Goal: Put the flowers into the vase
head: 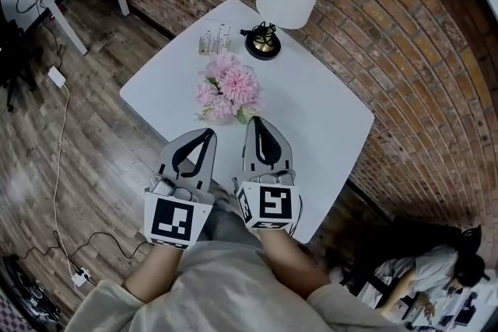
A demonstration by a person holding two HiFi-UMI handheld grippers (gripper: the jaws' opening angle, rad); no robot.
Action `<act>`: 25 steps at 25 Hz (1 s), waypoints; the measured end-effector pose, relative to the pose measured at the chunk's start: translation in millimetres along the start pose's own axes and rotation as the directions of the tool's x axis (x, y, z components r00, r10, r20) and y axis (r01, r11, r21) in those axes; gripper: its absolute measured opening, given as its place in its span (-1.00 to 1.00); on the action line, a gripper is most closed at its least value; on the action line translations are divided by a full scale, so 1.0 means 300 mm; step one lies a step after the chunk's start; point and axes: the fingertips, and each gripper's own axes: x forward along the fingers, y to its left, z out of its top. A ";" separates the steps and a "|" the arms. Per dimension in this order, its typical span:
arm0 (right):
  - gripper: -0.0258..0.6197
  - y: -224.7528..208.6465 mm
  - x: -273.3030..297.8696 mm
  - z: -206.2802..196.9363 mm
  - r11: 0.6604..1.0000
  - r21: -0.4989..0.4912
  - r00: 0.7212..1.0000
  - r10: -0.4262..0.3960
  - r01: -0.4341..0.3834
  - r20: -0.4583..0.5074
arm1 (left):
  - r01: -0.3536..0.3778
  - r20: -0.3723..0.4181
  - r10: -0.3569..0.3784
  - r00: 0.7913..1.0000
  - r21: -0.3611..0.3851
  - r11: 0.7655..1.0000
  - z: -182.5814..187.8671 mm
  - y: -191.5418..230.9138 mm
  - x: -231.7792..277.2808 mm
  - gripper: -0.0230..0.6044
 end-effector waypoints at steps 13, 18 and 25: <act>-0.90 0.115 -0.110 0.188 0.994 -0.086 0.994 0.073 -0.065 0.087 | -0.027 0.038 0.026 0.999 0.003 1.000 0.105 -0.017 -0.085 -0.92; -0.90 0.151 -0.163 0.235 0.992 -0.089 0.989 0.103 -0.093 0.108 | -0.008 0.038 0.007 0.999 0.034 0.999 0.122 -0.045 -0.118 -0.92; -0.90 0.163 -0.212 0.264 0.988 -0.091 0.985 0.137 -0.128 0.108 | 0.002 0.040 -0.003 0.999 0.031 1.000 0.140 -0.081 -0.130 -0.92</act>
